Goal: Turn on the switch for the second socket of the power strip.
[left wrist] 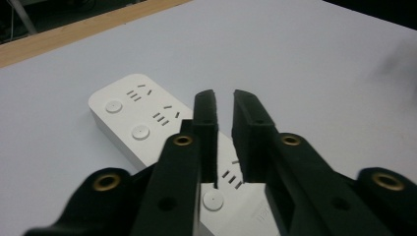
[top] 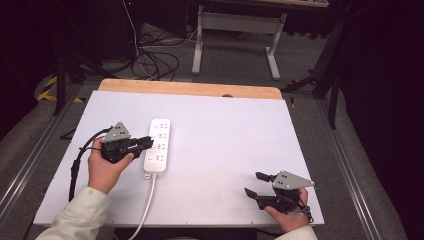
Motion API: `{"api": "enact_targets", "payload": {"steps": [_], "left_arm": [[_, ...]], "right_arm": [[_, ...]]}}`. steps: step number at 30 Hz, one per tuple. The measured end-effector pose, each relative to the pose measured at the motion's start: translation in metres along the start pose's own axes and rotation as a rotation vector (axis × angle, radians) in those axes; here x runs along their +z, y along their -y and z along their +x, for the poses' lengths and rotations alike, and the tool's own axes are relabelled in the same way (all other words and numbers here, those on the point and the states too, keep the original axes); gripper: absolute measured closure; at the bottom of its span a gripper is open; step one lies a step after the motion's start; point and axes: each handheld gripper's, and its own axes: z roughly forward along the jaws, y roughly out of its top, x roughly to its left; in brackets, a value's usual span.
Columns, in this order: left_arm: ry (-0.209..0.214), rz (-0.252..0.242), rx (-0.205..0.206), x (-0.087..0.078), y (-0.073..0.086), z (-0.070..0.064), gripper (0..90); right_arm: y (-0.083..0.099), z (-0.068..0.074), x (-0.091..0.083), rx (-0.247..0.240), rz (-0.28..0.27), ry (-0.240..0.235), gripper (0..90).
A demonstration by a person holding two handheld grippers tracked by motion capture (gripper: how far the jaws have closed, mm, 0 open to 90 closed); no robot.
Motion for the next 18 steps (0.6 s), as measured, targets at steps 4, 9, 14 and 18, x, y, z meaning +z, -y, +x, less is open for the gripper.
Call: {"api": "enact_targets", "payload": {"steps": [4, 9, 14, 18], "left_arm": [[-0.013, 0.009, 0.000, 0.004, 0.002, 0.003, 89.6], [-0.027, 0.029, 0.006, 0.010, 0.005, 0.007, 89.7], [-0.060, 0.047, 0.015, 0.019, 0.008, 0.014, 89.7], [-0.067, 0.056, 0.021, 0.023, 0.010, 0.018, 89.7]], "right_arm": [[0.000, 0.001, 0.000, -0.001, 0.000, -0.002, 33.5], [0.000, 0.001, 0.000, -0.002, 0.000, -0.003, 33.5], [0.000, 0.001, 0.000, -0.004, 0.001, -0.004, 33.6], [0.000, 0.000, 0.000, -0.003, 0.001, -0.004, 33.6]]}}
